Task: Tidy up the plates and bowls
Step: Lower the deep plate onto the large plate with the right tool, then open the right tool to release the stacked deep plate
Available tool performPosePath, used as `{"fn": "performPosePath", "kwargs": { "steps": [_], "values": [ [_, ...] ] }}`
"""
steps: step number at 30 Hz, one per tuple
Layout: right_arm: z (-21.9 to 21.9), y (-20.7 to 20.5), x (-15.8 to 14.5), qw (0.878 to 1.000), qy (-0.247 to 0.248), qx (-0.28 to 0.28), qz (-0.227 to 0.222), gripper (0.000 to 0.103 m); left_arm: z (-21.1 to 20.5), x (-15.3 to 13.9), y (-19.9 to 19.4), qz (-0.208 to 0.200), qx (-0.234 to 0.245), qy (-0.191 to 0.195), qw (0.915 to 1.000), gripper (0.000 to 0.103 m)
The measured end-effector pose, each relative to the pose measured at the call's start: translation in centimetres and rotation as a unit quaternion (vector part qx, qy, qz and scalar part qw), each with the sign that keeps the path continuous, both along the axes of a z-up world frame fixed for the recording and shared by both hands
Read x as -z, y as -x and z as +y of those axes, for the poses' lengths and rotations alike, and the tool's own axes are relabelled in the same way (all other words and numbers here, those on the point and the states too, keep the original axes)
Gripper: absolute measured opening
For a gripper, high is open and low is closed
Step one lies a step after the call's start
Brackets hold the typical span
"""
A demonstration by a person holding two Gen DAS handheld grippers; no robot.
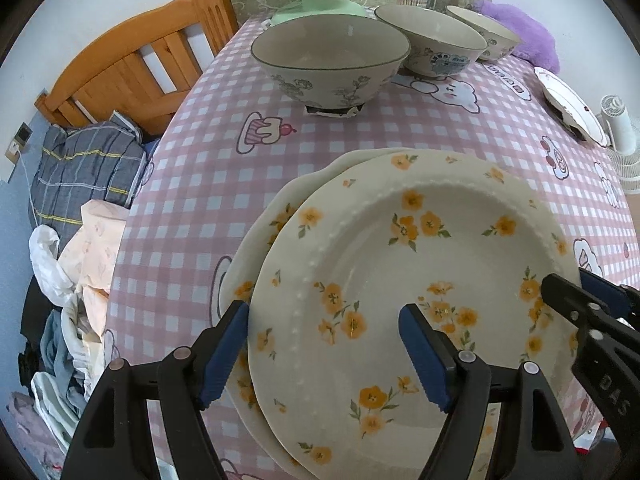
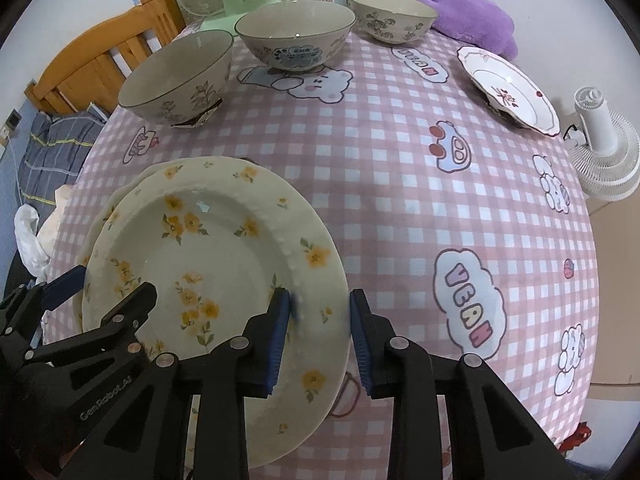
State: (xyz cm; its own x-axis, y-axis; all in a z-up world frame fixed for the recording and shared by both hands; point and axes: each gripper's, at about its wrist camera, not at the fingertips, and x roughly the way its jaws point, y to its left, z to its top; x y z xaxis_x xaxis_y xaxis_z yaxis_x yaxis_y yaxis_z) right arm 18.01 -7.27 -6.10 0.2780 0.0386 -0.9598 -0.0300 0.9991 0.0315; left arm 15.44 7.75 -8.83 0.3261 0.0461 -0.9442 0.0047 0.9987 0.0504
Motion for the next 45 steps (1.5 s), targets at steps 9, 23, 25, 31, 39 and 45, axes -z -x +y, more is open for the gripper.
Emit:
{"fn": "performPosePath", "kwargs": {
  "steps": [9, 23, 25, 31, 39, 45],
  "values": [
    [0.7, -0.6, 0.6, 1.000, 0.012, 0.012, 0.004, 0.037, 0.3, -0.3, 0.4, -0.005, 0.019, 0.002, 0.9998, 0.079],
    [1.9, -0.4, 1.0, 1.000, 0.005, 0.028, 0.007, 0.040, 1.2, -0.3, 0.6, -0.005, 0.033, -0.003, 0.9994, 0.080],
    [1.9, -0.4, 1.0, 0.999, 0.000, 0.033, 0.009, 0.042, 1.3, -0.4, 0.5, -0.002, 0.035, 0.000, 0.9994, 0.081],
    [1.7, 0.4, -0.6, 0.999, -0.021, 0.037, -0.013, 0.062, 1.3, -1.3, 0.5, 0.000, 0.045, 0.017, 0.9988, 0.083],
    [0.6, 1.1, -4.5, 0.997, -0.023, 0.054, -0.058, 0.075, -1.6, -5.2, 1.1, -0.048, 0.083, 0.040, 0.9945, 0.094],
    [-1.7, 1.0, -6.5, 0.994, -0.031, 0.054, -0.085, 0.075, -4.1, -7.3, 0.4, -0.080, 0.086, 0.044, 0.9921, 0.094]
  ]
}}
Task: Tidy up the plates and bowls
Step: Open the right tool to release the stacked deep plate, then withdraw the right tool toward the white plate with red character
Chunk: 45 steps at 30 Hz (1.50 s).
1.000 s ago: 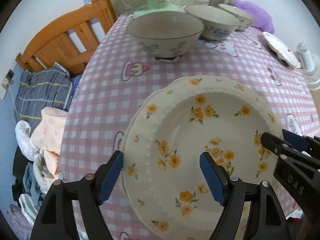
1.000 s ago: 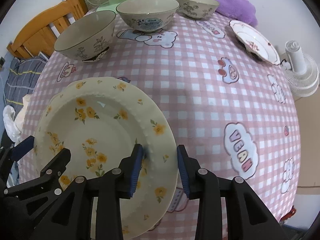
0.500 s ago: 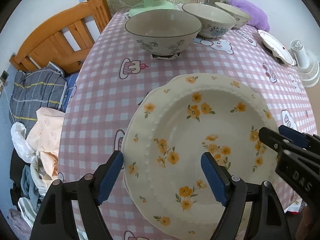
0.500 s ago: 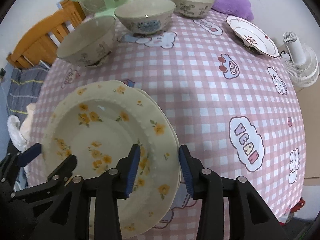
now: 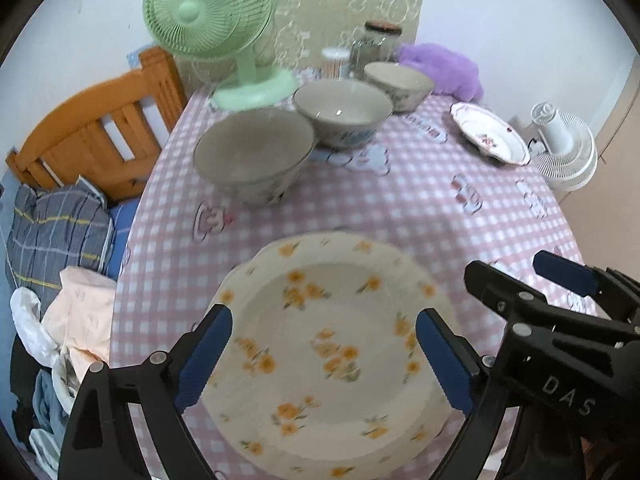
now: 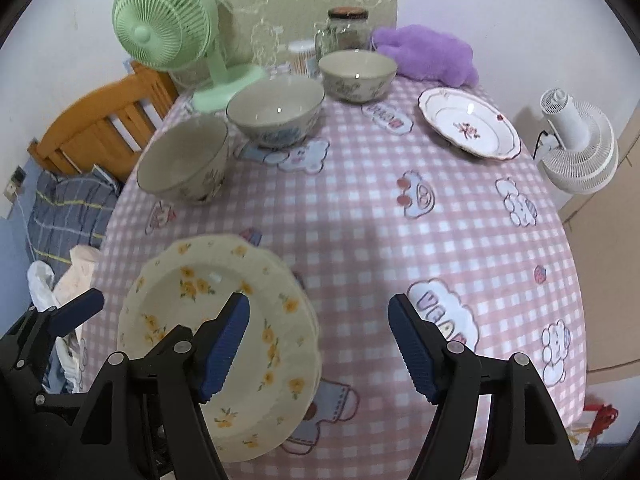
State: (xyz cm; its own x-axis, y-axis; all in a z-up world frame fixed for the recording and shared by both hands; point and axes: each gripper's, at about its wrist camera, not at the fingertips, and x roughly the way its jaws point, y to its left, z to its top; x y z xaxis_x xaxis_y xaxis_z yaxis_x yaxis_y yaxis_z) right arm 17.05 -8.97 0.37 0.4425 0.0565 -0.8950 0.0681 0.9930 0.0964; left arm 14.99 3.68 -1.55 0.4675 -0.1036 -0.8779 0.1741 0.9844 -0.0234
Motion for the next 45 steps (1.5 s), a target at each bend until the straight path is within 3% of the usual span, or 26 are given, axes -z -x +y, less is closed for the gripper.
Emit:
{"fn": "performPosePath", "kwargs": {
  "steps": [18, 33, 39, 45],
  "values": [
    [-10.3, -3.1, -3.2, 0.999, -0.002, -0.034, -0.031, 0.075, -10.9, -2.2, -2.6, -0.031, -0.050, -0.001, 0.9983, 0.093],
    [-21.2, -8.5, -1.5, 0.998, 0.002, -0.039, -0.058, 0.075, -21.4, -1.0, -8.3, -0.062, -0.073, -0.018, 0.9953, 0.090],
    [-24.4, -11.4, -0.5, 0.998, 0.006, -0.037, -0.058, 0.076, -24.2, 0.3, -11.3, -0.053, -0.070, -0.012, 0.9961, 0.087],
    [-26.4, -14.5, 1.3, 0.998, 0.000, -0.028, -0.056, 0.084, -26.6, 2.0, -15.1, -0.040, -0.063, -0.013, 0.9971, 0.087]
  ]
}}
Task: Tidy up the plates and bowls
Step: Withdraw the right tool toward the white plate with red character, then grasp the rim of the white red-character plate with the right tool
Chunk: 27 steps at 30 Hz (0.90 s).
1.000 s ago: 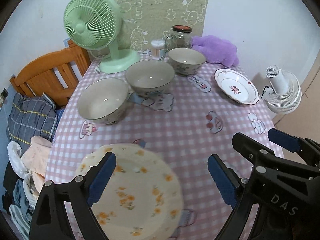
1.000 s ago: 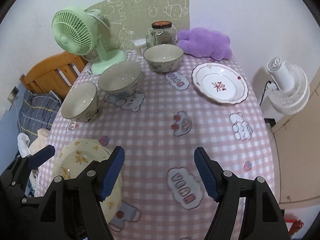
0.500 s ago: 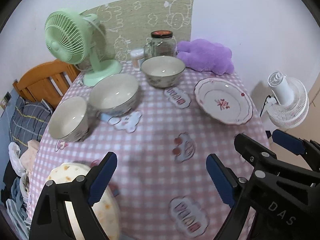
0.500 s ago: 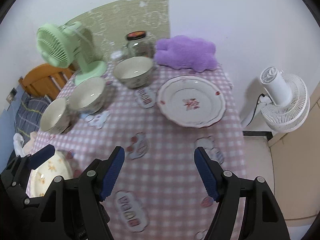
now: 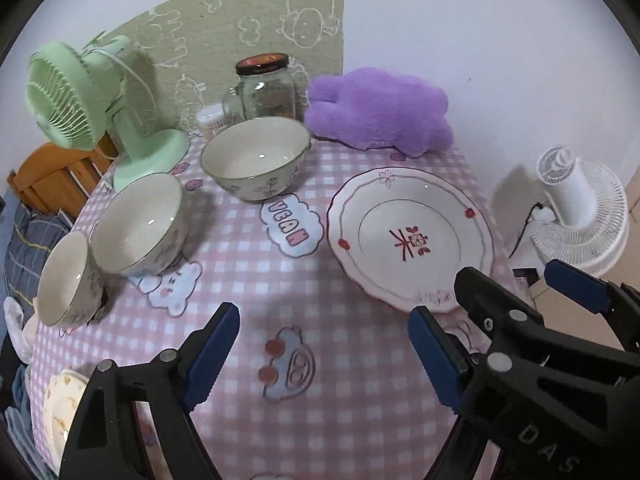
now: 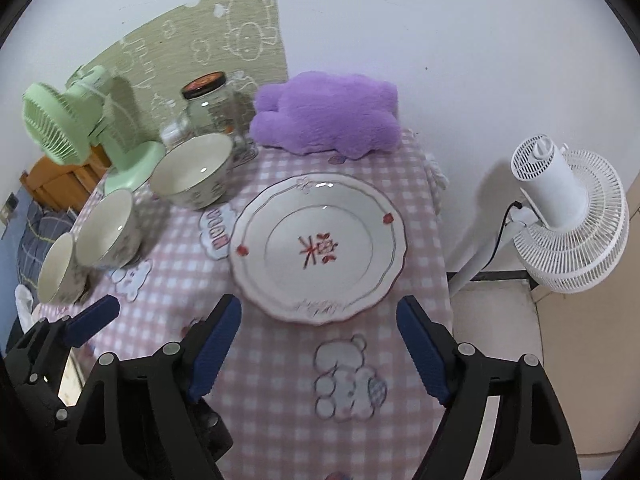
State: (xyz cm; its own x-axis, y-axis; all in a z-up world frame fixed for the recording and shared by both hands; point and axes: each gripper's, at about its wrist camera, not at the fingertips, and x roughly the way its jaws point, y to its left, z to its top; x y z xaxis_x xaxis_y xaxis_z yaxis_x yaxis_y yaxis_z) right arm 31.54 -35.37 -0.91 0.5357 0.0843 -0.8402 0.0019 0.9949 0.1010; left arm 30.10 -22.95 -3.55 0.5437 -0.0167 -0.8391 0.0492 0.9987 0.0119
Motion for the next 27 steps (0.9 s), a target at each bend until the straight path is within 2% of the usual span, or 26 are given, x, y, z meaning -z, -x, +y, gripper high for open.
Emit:
{"fn": "performPosePath", "kwargs": {
  "steps": [4, 8, 18, 22, 27],
  "values": [
    [-0.8, -2.2, 1.4, 1.000, -0.007, 0.003, 0.008, 0.085, -1.0, 1.3, -2.2, 0.006, -0.004, 0.000, 1.0000, 0.087],
    [-1.6, -4.7, 2.8, 1.000, -0.011, 0.012, 0.008, 0.086, -1.9, 3.1, -5.3, 0.018, 0.008, 0.026, 0.9995, 0.082],
    [-3.8, -9.7, 6.8, 0.999, -0.008, 0.050, 0.021, 0.086, -3.7, 6.0, -10.0, 0.020, 0.006, -0.013, 0.9997, 0.081],
    [-4.1, -10.7, 7.8, 0.998, -0.008, 0.052, 0.028, 0.086, -4.0, 7.0, -10.9, 0.030, 0.015, -0.016, 0.9993, 0.080],
    [-4.4, -11.4, 9.2, 0.997, -0.019, 0.054, 0.042, 0.084, -3.9, 7.9, -11.7, 0.041, 0.020, -0.006, 0.9989, 0.074]
  ]
}}
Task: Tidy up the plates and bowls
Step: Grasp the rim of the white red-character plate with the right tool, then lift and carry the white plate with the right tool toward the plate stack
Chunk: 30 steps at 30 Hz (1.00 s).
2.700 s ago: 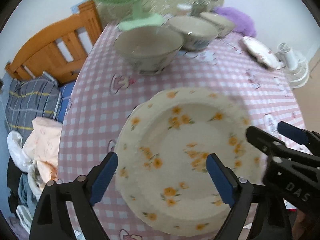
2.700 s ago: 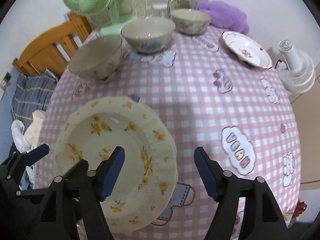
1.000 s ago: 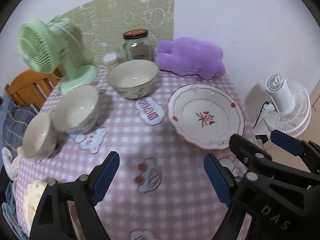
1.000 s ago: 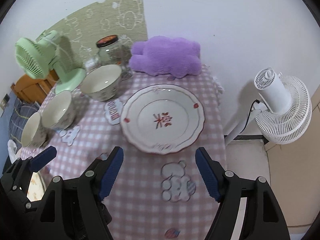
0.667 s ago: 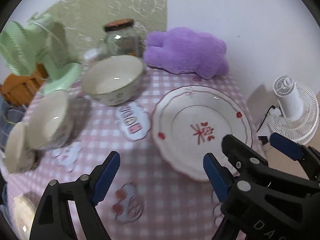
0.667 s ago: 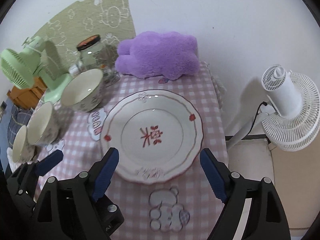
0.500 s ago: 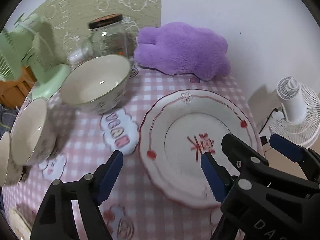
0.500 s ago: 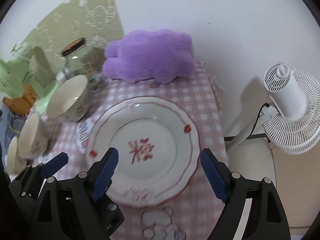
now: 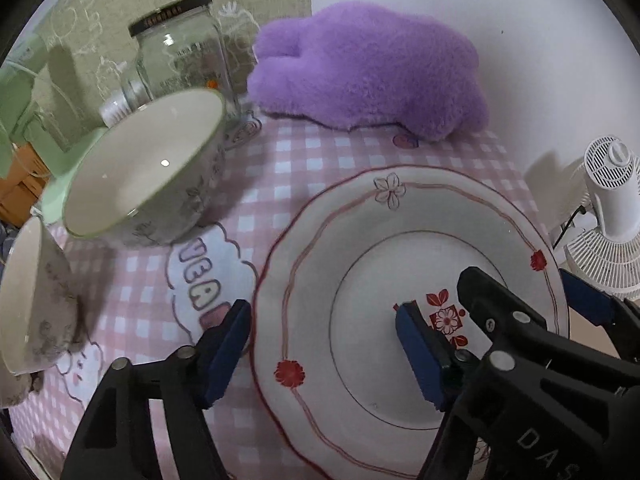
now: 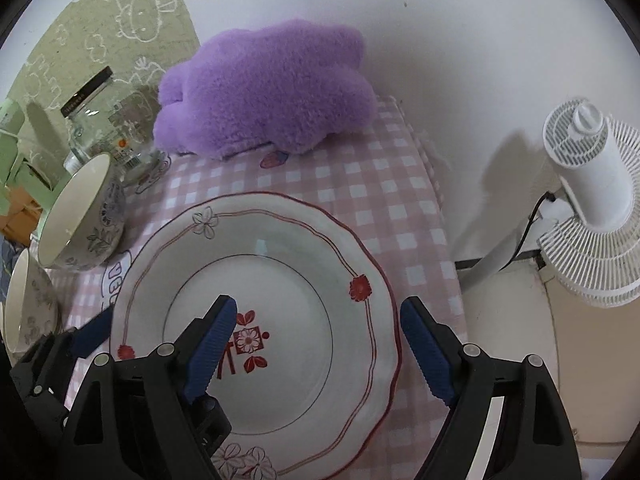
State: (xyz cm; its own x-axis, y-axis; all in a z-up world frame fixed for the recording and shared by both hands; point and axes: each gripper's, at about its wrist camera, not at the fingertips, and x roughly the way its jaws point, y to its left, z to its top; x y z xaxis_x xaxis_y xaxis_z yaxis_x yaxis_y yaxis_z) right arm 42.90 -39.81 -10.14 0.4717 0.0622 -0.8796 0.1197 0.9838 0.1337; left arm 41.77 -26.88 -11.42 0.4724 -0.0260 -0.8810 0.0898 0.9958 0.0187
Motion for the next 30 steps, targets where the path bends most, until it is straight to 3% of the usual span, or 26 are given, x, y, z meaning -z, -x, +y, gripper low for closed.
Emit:
{"fn": "performPosePath", "kwargs": {
  "steps": [8, 30],
  "values": [
    [-0.3, -0.1, 0.1, 1.000, -0.001, -0.002, 0.007, 0.069, -0.4, -0.1, -0.1, 0.004, 0.012, -0.002, 0.9999, 0.071],
    [5.5, 6.8, -1.4, 0.996, -0.011, -0.067, 0.049, 0.068, 5.8, -1.3, 8.8, 0.050, -0.001, -0.002, 0.9988, 0.070]
  ]
}}
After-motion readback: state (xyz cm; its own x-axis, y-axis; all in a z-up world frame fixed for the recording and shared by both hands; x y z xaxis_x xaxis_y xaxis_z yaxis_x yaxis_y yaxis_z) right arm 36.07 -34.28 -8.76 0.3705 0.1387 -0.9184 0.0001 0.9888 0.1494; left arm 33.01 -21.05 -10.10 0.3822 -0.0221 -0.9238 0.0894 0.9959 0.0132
